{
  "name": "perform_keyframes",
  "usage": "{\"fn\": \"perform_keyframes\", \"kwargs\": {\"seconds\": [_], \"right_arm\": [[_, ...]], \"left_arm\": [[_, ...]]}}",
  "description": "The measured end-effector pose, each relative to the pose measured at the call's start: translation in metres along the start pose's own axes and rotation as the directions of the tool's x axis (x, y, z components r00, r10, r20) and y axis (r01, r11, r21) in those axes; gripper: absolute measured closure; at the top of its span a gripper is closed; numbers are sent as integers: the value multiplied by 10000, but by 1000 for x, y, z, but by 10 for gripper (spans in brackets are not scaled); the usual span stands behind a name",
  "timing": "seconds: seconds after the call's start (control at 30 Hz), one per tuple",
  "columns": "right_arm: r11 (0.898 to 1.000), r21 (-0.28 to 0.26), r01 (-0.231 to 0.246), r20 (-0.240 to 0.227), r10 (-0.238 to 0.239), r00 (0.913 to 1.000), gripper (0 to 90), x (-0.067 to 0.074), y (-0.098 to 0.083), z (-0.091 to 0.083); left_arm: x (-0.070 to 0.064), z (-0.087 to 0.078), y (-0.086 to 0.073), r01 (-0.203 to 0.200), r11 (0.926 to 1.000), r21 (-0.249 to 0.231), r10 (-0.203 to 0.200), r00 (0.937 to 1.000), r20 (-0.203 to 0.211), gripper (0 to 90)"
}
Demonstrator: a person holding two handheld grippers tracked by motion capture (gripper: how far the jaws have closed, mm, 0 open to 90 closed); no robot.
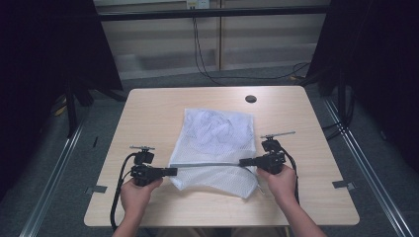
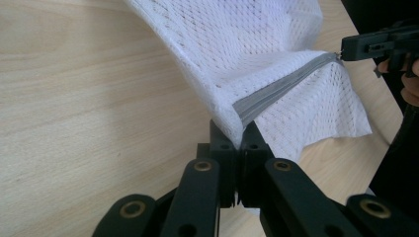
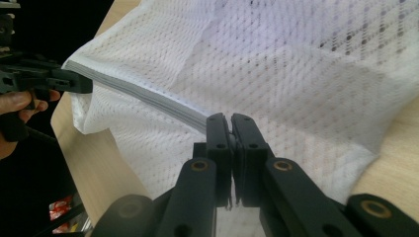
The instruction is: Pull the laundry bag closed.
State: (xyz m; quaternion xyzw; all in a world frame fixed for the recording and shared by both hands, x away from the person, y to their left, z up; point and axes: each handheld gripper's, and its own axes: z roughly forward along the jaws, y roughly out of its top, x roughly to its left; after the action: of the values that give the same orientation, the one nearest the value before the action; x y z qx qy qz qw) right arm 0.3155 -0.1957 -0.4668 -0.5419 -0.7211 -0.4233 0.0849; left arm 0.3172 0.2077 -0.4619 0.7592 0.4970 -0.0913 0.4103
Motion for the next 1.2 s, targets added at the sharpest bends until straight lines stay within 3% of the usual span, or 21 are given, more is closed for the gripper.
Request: {"fn": "perform_keyframes", "kwargs": {"seconds": [0.3,0.37,0.57,0.97,1.2], "right_arm": [[9998,-101,-158,57,159,9999,870,-3,0,-5],[9999,-116,-95,277,98,9996,871,-5,0,-7],[9985,-391,-389,204,397,9990,871,-11,0,-15],[9969,-566,-548,301,566,9979,871,-18,1,-23],[9974,-571,-446,572,479,9972,871,-17,1,-24]], "left_arm": [[0,-1,0,89,9999,-54,-89,9999,-58,883],[1,-2,0,145,9999,-70,-146,9999,-52,883],[3,-4,0,129,9998,-152,-131,9999,-94,883],[4,-4,-1,165,9996,-209,-168,9998,-131,883],[5,-5,-1,168,9997,-198,-171,9997,-156,883]]}}
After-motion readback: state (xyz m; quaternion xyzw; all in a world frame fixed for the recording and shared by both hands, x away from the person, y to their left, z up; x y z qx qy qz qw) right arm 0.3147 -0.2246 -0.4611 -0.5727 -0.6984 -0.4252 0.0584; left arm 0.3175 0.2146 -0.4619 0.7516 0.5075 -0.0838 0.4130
